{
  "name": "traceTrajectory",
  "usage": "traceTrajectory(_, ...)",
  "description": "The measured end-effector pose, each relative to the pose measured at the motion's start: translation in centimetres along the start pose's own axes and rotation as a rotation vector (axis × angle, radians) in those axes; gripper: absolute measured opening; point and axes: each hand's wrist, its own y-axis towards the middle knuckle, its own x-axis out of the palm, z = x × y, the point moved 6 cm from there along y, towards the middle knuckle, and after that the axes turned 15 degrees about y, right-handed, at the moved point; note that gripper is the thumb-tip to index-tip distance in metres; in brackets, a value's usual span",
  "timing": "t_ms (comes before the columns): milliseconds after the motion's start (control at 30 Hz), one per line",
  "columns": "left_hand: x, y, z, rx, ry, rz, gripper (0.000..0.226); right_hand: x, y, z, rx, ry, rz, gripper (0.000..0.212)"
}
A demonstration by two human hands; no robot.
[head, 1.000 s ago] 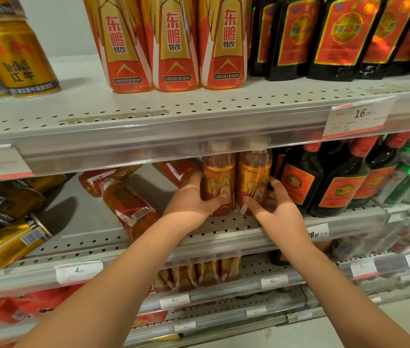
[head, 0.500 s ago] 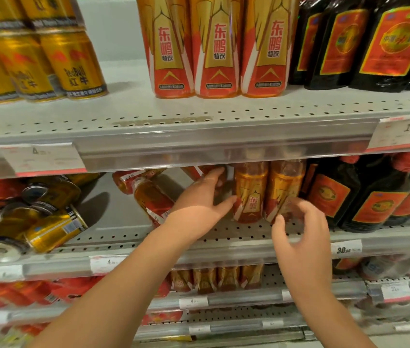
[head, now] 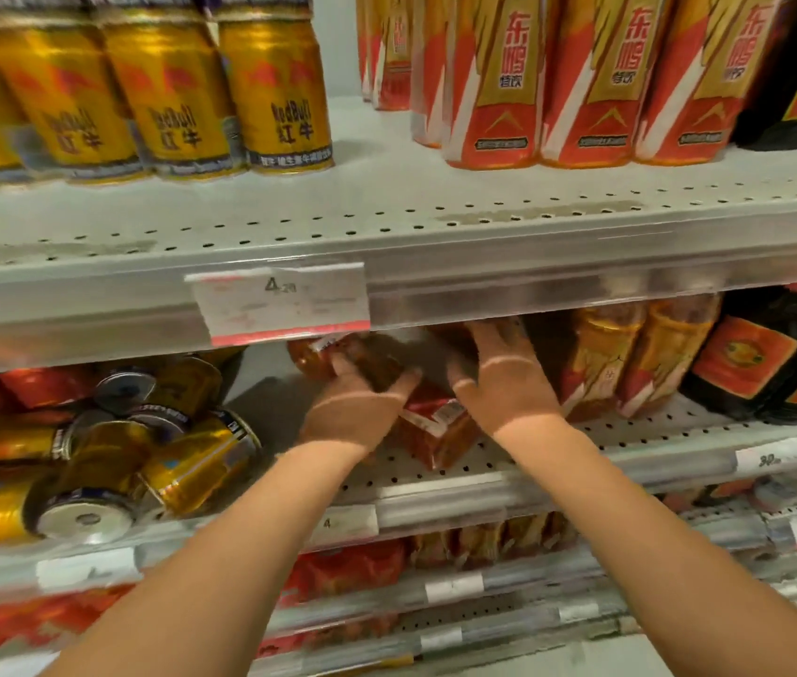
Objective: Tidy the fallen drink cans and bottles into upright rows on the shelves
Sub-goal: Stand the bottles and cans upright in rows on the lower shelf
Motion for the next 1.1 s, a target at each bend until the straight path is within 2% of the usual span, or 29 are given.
traceTrajectory(67, 0.4, 0.2, -0.6, -0.010, -0.215, -0.051, 0.107, 0.4, 1.8, 0.4, -0.034, -0.188, 0.034, 0.047)
traceTrajectory(167, 0.3, 0.7, -1.4, 0.030, -0.289, -0.071, 0.098, 0.8, 4.4, 1.8, 0.036, -0.396, -0.016, 0.050)
traceTrajectory(233, 0.0, 0.9, -2.0, 0.040, -0.301, -0.094, 0.088, 1.1, 5.3, 2.9, 0.121, -0.427, -0.073, 0.060)
traceTrajectory(367, -0.7, 0.7, -2.3, 0.050, -0.088, -0.116, 0.064, 0.9, 5.8, 3.7, 0.194, -0.342, -0.077, 0.069)
traceTrajectory(467, -0.4, -0.1, -1.3, 0.029, 0.025, -0.141, 0.074, 0.1, 6.3, 2.7, 0.217, -0.290, -0.014, 0.075)
traceTrajectory(533, -0.3, -0.7, -0.2, 0.042, 0.162, -0.131, 0.090, 0.4, 6.5, 2.2, 0.207, -0.227, -0.047, 0.076)
traceTrajectory(600, -0.7, -0.9, 0.4, 0.048, 0.285, -0.093, 0.092, 1.1, 6.5, 2.1, 0.213, -0.126, -0.099, 0.073)
traceTrajectory(733, -2.0, -1.1, 0.5, 0.096, 0.410, -0.020, 0.058, 2.0, 7.3, 3.3, 0.299, -0.093, -0.219, 0.065)
traceTrajectory(800, -2.4, -1.1, -0.2, 0.081, 0.366, -0.013, 0.041, 2.1, 7.7, 4.1, 0.348, 0.004, -0.250, 0.055)
traceTrajectory(867, -2.6, -1.2, -1.3, 0.021, 0.240, -0.016, 0.046, 1.9, 7.4, 4.5, 0.372, 0.179, -0.221, 0.042)
traceTrajectory(933, -2.7, -1.5, -2.2, -0.023, 0.125, 0.019, 0.049, 1.8, 5.5, 5.0, 0.461, 0.385, -0.185, 0.048)
traceTrajectory(1000, -2.4, -1.9, -2.9, -0.037, 0.014, 0.056, 0.039, 2.3, 2.8, 5.2, 0.528, 0.596, -0.174, 0.060)
traceTrajectory(1100, -1.8, -2.3, -3.4, -0.054, -0.196, 0.081, 0.030, 2.7, -0.7, 4.8, 0.514, 0.816, -0.107, 0.063)
